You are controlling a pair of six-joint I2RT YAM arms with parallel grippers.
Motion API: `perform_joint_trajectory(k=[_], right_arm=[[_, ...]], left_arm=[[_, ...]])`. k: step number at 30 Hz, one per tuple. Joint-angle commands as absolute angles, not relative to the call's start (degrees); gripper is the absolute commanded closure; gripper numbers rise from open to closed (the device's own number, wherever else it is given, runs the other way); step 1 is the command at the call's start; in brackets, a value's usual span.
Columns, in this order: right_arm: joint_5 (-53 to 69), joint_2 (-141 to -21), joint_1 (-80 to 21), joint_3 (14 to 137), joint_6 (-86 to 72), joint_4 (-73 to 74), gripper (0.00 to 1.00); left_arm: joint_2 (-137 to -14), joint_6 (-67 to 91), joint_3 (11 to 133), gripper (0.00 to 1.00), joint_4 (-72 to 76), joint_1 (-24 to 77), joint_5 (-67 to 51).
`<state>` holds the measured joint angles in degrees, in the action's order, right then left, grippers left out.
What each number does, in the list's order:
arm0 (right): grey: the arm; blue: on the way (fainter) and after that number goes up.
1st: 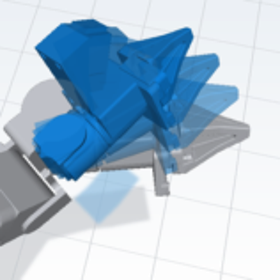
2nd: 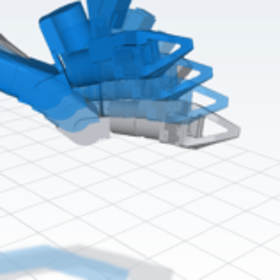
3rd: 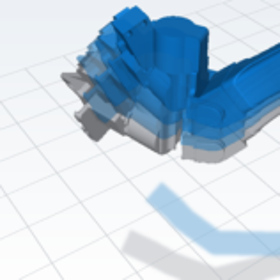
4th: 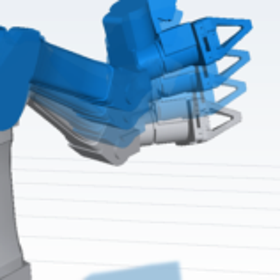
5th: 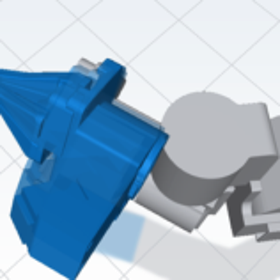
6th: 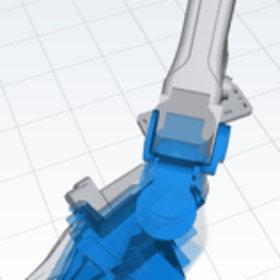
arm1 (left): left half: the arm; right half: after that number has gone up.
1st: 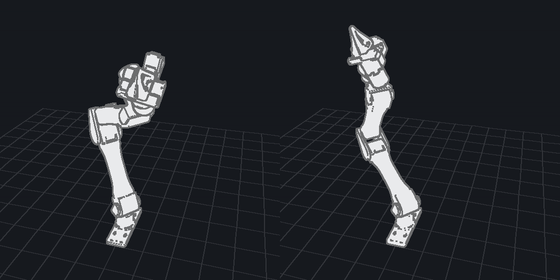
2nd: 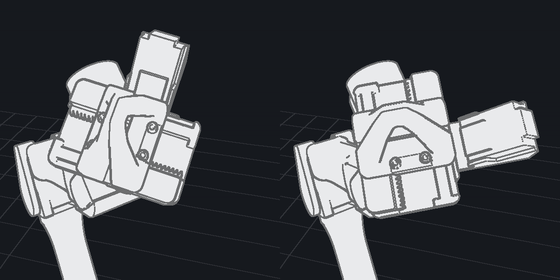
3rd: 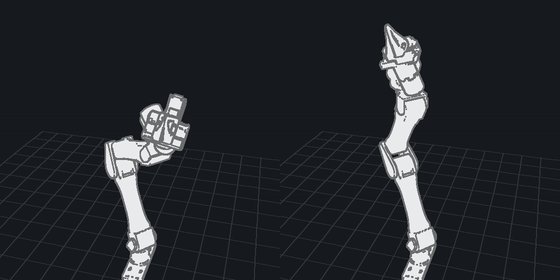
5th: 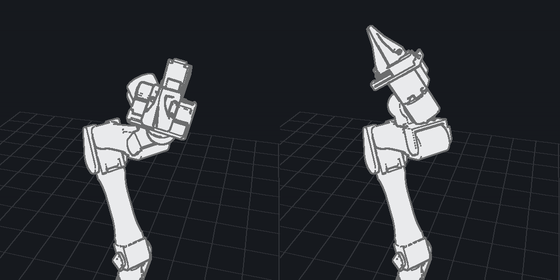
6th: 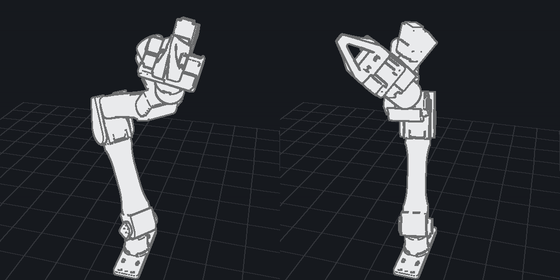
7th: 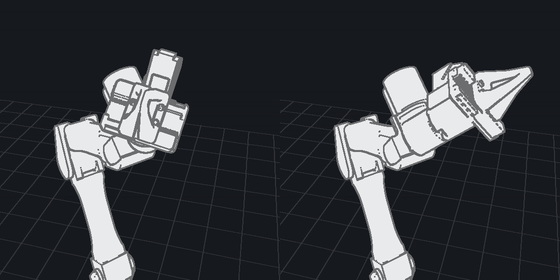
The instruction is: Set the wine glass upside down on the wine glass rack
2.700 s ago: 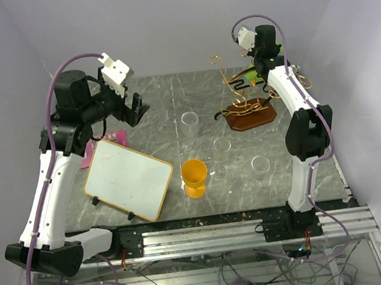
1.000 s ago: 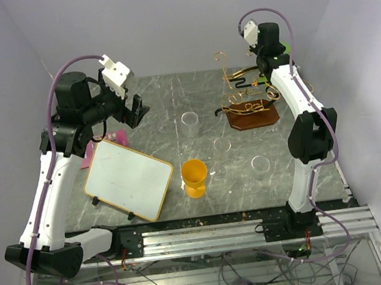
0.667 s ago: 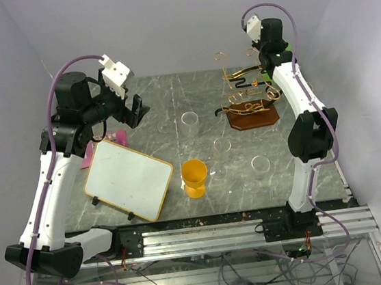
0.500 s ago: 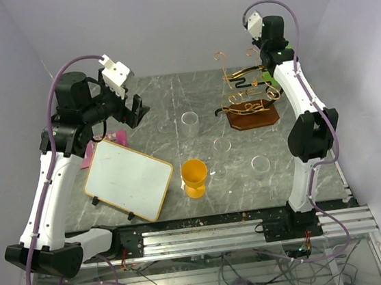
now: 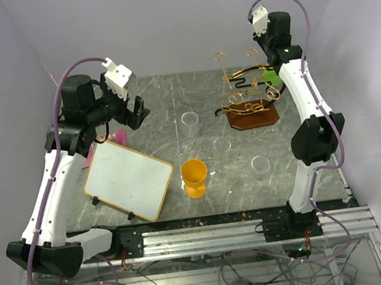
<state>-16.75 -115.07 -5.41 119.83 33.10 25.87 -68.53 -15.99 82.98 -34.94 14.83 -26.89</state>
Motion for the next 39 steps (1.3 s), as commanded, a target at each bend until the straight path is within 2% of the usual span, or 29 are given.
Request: perform_joint_trajectory(k=[1,7,13,19,29,39], right_arm=[[-13.1,-106.6,-5.0,117.3,27.3,27.6,0.67],[-8.9,-97.8,-4.9,111.4,23.5,31.8,0.62],[-1.0,-88.2,-5.0,104.3,22.6,36.7,0.52],[6.2,-78.1,-5.0,96.7,22.3,39.5,0.26],[15.7,-71.6,-0.2,91.1,22.6,40.6,0.25],[18.1,-70.4,1.8,90.2,22.2,40.0,0.25]], left_arm=[[-69.5,-11.6,81.8,0.01,-29.8,14.7,-22.8],[-71.8,-9.8,81.3,0.0,-30.1,16.3,-25.1],[-73.3,-15.5,79.4,0.03,-36.7,25.0,-24.8],[-74.8,-19.5,76.2,0.09,-40.0,33.4,-25.9],[-81.5,-23.4,74.8,0.15,-43.6,41.2,-24.2],[-87.2,-25.2,75.0,0.37,-44.0,45.6,-20.6]])
